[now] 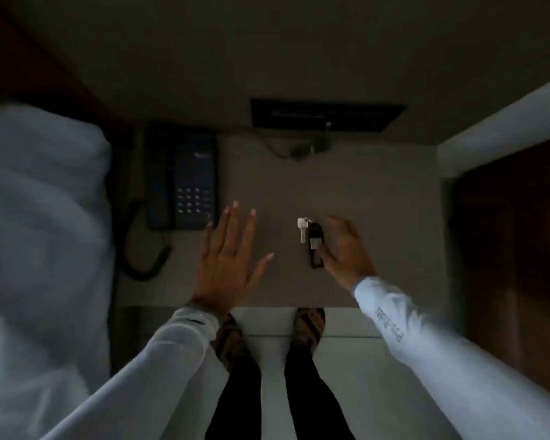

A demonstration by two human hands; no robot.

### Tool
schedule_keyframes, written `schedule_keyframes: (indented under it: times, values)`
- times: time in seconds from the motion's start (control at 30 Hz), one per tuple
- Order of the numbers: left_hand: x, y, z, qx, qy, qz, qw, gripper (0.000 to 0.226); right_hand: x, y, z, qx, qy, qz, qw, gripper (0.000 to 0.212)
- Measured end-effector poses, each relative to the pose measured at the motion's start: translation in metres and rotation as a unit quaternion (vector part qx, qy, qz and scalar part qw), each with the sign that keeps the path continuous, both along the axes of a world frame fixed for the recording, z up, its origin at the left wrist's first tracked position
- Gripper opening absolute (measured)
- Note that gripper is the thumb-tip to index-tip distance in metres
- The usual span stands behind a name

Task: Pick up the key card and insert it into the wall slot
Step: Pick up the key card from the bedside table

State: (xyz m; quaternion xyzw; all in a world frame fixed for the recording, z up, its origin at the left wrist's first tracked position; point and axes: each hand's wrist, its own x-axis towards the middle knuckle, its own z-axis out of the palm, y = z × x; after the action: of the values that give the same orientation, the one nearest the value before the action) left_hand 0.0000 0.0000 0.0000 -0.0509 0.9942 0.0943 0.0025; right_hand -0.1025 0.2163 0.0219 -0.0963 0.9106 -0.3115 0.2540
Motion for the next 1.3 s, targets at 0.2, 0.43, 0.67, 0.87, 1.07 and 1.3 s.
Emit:
schedule_keyframes:
  times: [0.2, 0.43, 0.67, 0.87, 1.07, 1.3]
  values:
    - [-0.004, 0.008, -0.094, 0.011, -0.042, -0.021, 0.999, 0.078, -0.02, -0.015, -0.058, 0.022, 0.013, -0.023, 0.999, 0.043]
    - [-0.001, 0.016, -0.11, -0.034, -0.026, -0.017, 0.999, 0.078, -0.03, -0.019, -0.073, -0.008, -0.018, -0.05, 0.999, 0.018]
    - [-0.004, 0.01, -0.079, -0.028, -0.029, -0.049, 0.998, 0.075, -0.032, -0.007, -0.054, -0.061, -0.072, -0.095, 0.991, 0.012]
    - [-0.035, 0.003, 0.01, -0.024, 0.011, -0.074, 0.997, 0.074, -0.043, 0.013, 0.026, -0.007, 0.0, -0.112, 0.994, 0.022]
    - [-0.11, 0.0, 0.181, -0.038, 0.148, -0.11, 0.982, 0.073, -0.08, 0.03, 0.184, 0.003, 0.094, -0.157, 0.983, 0.034]
    - [-0.178, 0.017, 0.422, -0.058, 0.316, -0.192, 0.927, 0.072, -0.103, 0.024, 0.447, -0.045, 0.307, -0.134, 0.941, 0.049]
